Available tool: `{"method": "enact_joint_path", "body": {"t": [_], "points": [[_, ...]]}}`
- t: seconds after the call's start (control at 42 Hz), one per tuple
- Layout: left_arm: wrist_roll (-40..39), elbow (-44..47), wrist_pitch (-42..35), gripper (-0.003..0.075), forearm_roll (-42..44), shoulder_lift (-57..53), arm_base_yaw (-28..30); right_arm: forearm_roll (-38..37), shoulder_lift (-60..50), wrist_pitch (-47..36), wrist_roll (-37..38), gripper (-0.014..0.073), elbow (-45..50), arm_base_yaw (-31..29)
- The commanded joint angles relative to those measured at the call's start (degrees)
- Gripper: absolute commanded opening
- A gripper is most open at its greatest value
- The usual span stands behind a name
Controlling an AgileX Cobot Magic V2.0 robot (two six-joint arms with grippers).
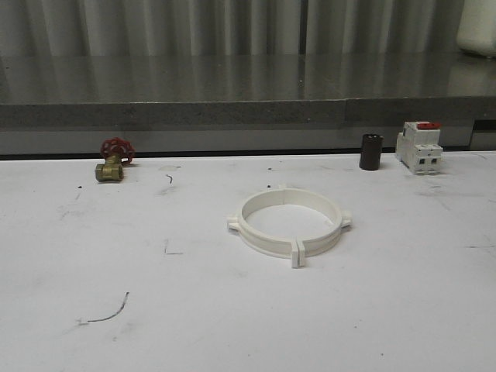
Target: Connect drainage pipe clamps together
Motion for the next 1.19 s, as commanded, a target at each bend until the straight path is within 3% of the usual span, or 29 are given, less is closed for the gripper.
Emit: {"method": "enact_joint_path", "body": {"t": [0.0,0.357,0.762,1.167], "points": [[-0.6,1.3,-5.1,-0.0021,0.0,-0.6,0.1,1.0,-3.1,-11.1,-0.5,-0.0116,3.2,-2.6],[-0.6,1.3,-5.1,-0.002,0.0,-0.6,0.1,1.5,-5.0,-17.7,-0.5,-0.0116,12.0,-4.0],[-0.6,1.3,-5.1,-0.002,0.0,-0.6,0.1,2.1,-4.9,-22.9,-0.4,-0.0116,11.8,-3.9],[-0.6,1.3,-5.1,-0.002,0.0,-0.6,0.1,2.9,-5.0,-22.3,0.2,-0.0116,11.8,-3.9]]}}
